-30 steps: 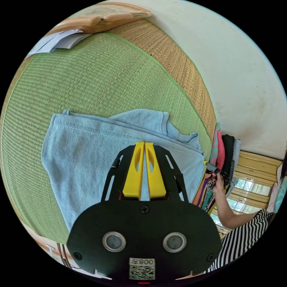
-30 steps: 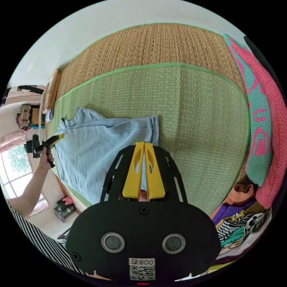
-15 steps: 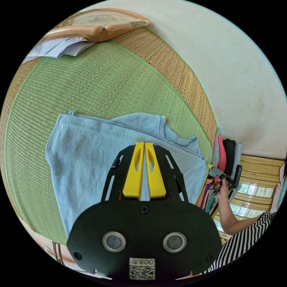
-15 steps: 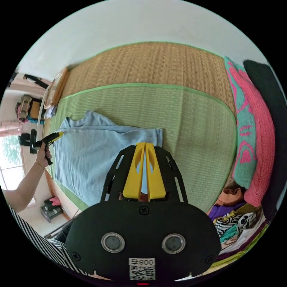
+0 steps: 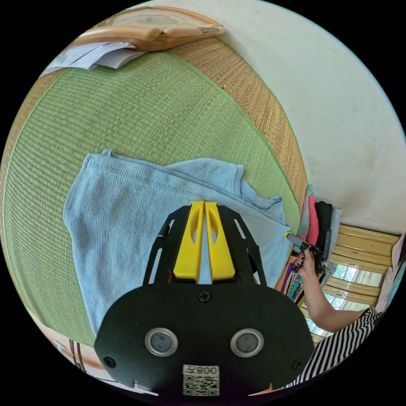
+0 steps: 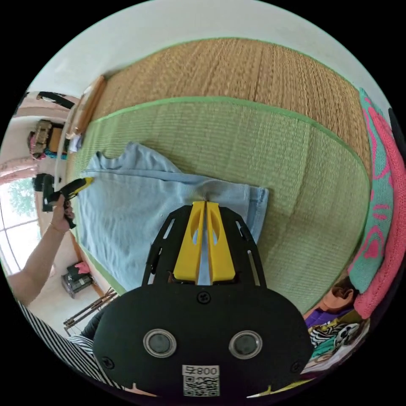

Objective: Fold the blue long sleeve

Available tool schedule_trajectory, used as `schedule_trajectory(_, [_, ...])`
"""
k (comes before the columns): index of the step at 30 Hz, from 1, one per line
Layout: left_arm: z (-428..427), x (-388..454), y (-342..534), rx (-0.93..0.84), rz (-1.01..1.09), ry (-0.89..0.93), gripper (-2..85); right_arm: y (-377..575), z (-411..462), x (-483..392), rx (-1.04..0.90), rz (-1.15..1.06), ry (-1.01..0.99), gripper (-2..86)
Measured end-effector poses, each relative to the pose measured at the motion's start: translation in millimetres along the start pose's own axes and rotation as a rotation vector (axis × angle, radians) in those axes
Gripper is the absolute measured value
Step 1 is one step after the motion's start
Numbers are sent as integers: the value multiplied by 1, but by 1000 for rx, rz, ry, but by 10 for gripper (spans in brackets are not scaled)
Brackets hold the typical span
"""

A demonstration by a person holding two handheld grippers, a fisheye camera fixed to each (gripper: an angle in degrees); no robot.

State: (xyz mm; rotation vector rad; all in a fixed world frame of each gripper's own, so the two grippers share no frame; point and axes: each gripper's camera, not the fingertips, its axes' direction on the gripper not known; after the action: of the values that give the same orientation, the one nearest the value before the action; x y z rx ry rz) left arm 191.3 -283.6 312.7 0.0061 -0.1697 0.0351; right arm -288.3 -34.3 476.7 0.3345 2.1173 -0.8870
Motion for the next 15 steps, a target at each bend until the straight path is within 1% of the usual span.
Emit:
schedule_trajectory(1, [8, 0, 4, 6, -16, 11, 2, -2, -1, 16, 21, 68, -93, 3])
schedule_trajectory(2, [16, 1, 8, 12, -7, 6, 2, -2, -2, 22, 29, 86, -123, 2])
schedule_trajectory(4, [26, 4, 17, 31, 10, 9, 2, 1, -3, 39, 43, 115, -154, 2])
schedule_trajectory(8, [47, 2, 41, 96, -3, 84, 2, 14, -1, 59, 78, 158, -217, 2])
schedule_trajectory(11, [61, 0, 62, 146, -32, 136, 4, 30, -4, 81, 129, 207, -343, 4])
schedule_trajectory(13, [71, 0, 76, 153, -38, 164, 5, 46, -6, 94, 142, 216, -407, 5])
schedule_trajectory(15, [85, 5, 92, 126, -19, 166, 7, 62, -9, 100, 129, 200, -404, 7])
